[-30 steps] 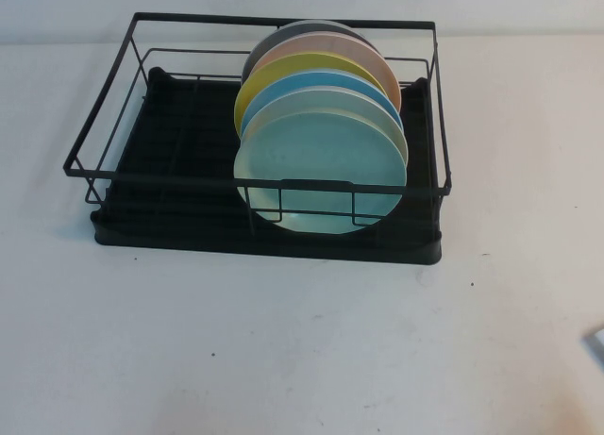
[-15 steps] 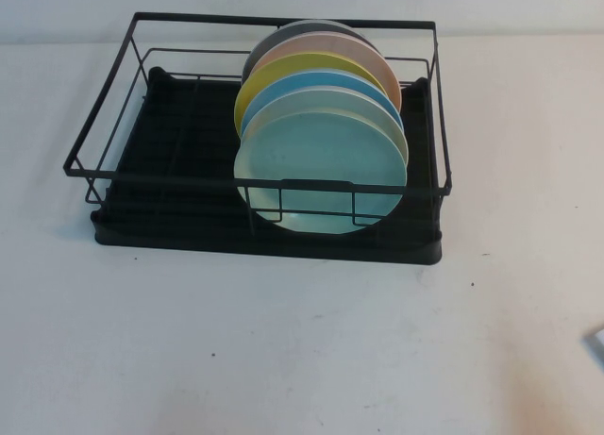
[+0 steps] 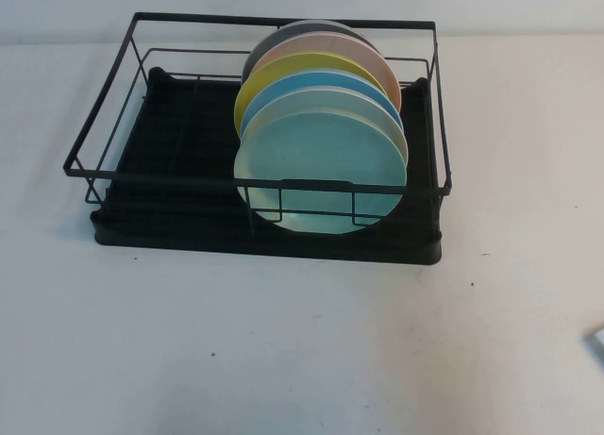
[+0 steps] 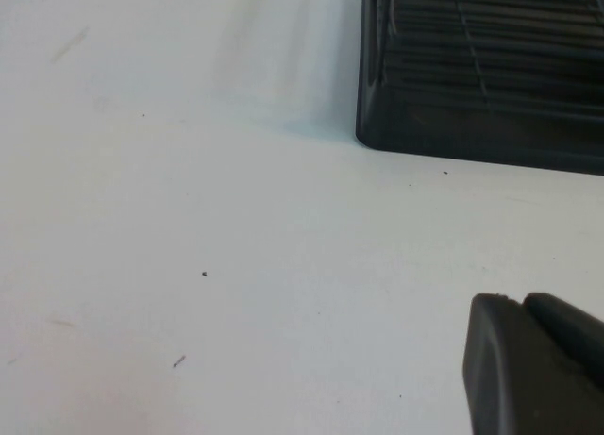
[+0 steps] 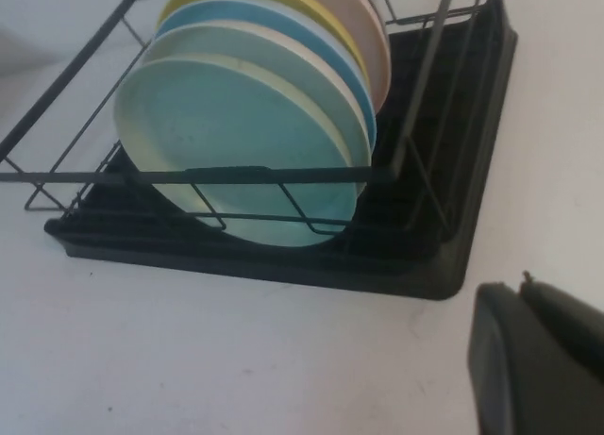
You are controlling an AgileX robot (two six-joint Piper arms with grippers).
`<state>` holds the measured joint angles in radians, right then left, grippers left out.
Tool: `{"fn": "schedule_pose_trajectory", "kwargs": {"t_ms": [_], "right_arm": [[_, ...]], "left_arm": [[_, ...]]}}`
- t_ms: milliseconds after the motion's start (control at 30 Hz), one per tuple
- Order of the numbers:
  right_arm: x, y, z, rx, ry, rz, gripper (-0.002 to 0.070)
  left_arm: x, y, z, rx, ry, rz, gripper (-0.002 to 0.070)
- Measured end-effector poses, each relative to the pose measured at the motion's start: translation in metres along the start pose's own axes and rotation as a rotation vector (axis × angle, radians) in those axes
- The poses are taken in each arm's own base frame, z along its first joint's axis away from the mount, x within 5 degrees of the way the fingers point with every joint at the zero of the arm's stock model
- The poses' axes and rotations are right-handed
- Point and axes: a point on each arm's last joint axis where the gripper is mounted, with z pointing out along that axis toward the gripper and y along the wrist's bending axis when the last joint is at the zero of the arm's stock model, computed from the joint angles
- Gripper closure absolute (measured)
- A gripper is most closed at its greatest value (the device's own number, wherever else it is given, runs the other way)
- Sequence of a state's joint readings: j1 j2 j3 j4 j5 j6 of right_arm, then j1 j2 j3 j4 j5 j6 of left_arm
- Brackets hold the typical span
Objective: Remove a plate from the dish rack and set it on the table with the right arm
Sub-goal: Grasp the plate from the shelf
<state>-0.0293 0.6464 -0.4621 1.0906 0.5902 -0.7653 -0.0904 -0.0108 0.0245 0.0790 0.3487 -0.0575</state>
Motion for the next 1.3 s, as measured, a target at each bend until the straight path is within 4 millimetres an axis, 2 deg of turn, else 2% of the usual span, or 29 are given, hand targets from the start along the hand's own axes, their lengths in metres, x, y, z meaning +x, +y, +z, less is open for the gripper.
{"fn": "schedule_pose_trajectory", "kwargs": {"t_ms": [167, 333, 500, 700, 833, 1000, 1067, 1300], "right_arm": [[-0.038, -0.007, 0.042, -0.075, 0.079, -0.053, 0.0694], [-0.057, -0.005, 0.089, -0.135, 0.120, -0.095, 0.0694], [-0.064, 0.023, 0.138, -0.217, 0.192, -0.221, 0.0694], [-0.059, 0.058, 0.180, -0.334, 0.248, -0.439, 0.0692], [-0.056, 0.073, 0.196, -0.348, 0.234, -0.584, 0.0631], [-0.056, 0.079, 0.206, -0.337, 0.189, -0.751, 0.0452], [-0.055, 0.077, 0.211, -0.319, 0.182, -0.787, 0.0412], [-0.059, 0.073, 0.221, -0.260, 0.148, -0.851, 0.0386]], "left_arm": [[0.000, 0.000, 0.000, 0.000, 0.000, 0.000, 0.0679], [0.000, 0.000, 0.000, 0.000, 0.000, 0.000, 0.0679], [0.000, 0.000, 0.000, 0.000, 0.000, 0.000, 0.0679], [0.000, 0.000, 0.000, 0.000, 0.000, 0.000, 0.0679], [0.000, 0.000, 0.000, 0.000, 0.000, 0.000, 0.0679], [0.000, 0.000, 0.000, 0.000, 0.000, 0.000, 0.0679], [0.000, 0.000, 0.000, 0.000, 0.000, 0.000, 0.0679], [0.000, 0.000, 0.000, 0.000, 0.000, 0.000, 0.0679]]}}
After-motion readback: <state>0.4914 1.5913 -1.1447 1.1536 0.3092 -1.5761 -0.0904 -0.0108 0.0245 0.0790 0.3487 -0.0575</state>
